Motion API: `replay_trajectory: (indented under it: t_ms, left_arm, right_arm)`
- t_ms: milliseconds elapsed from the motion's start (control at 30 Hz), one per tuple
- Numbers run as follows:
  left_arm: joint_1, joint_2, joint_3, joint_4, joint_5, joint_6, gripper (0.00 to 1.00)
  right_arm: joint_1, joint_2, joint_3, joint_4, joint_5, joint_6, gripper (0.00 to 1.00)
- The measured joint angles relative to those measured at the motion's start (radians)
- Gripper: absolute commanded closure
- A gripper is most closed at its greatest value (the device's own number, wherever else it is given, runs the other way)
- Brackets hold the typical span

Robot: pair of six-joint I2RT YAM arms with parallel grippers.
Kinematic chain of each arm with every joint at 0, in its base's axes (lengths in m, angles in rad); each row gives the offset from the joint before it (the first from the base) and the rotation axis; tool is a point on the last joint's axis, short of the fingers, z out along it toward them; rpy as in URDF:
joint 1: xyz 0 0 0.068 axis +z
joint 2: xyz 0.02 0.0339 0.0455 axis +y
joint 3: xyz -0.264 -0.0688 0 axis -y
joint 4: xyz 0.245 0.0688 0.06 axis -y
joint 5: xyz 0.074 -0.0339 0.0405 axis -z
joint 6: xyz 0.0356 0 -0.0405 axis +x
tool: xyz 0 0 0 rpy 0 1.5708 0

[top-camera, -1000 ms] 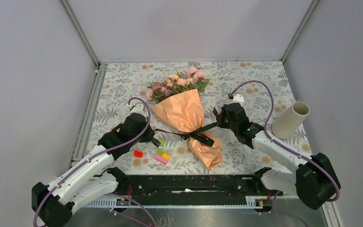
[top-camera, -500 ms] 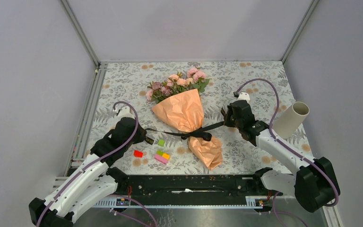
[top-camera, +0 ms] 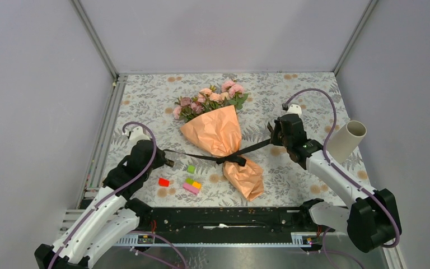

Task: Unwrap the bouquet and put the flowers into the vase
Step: Untie the ribbon from the wrapping paper.

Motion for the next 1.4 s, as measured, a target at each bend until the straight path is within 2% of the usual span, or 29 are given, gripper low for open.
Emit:
replay_trajectory:
  t_ms: [400,833,1400]
  left_arm:
    - [0.078,0.002,-0.042,0.007,-0.019,-0.033,1.0]
    - [0.105,-0.096,-0.081,-0.012,-0.052,-0.08,1.0]
    - [0.109,-0.188,-0.012,-0.136,-0.078,-0.073,1.0]
  right_arm:
    - [-0.094,0.014,0.02,-0.027,0.005,-0.031,1.0]
    - [-0.189,0.014,0.042,-0.027,-0.004,-0.034,1.0]
    - [-0.272,-0.008,0.077,-0.043,-0.026,-0.033,1.0]
